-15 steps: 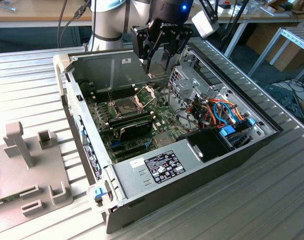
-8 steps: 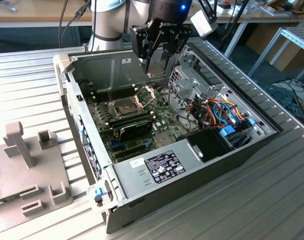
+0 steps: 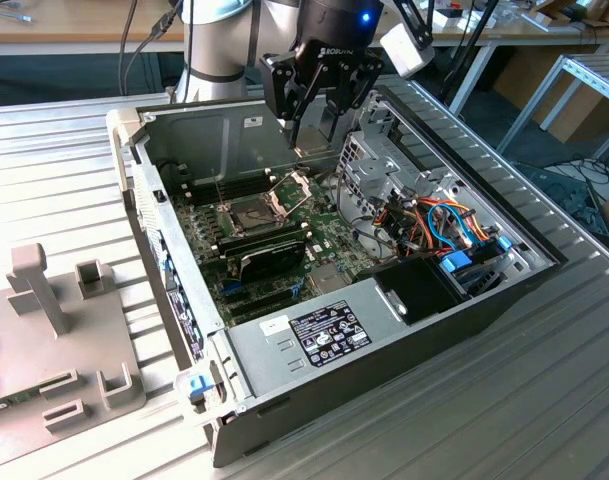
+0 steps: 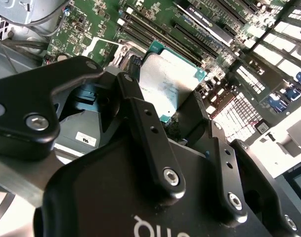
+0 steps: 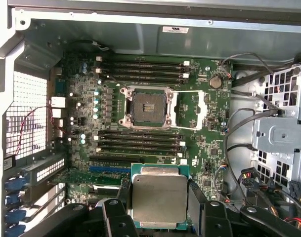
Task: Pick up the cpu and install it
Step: 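Pick up the cpu and move it towards the insertion slot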
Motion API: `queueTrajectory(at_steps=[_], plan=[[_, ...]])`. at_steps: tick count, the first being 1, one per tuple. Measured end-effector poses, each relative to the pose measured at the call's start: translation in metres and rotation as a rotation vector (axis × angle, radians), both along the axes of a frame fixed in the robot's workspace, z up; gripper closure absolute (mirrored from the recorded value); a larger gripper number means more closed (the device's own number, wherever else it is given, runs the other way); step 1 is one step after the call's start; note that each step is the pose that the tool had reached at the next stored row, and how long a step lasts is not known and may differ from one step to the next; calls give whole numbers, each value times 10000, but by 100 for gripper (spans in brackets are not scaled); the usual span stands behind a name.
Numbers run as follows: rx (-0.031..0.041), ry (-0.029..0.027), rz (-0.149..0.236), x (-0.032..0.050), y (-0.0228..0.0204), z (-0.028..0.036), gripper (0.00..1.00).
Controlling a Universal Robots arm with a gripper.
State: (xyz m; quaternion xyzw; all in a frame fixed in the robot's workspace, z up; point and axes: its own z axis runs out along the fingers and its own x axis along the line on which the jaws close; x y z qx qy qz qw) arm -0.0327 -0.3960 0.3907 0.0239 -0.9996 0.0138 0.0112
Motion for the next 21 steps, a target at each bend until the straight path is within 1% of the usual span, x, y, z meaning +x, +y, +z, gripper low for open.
queueTrajectory(at_steps=[2, 12, 15, 21], plan=[[1, 0, 0, 0, 8, -5, 45], [1, 0, 0, 0, 10, -6, 45], [2, -1, -1, 0, 10, -24, 45], [2, -1, 0, 0, 10, -28, 45]])
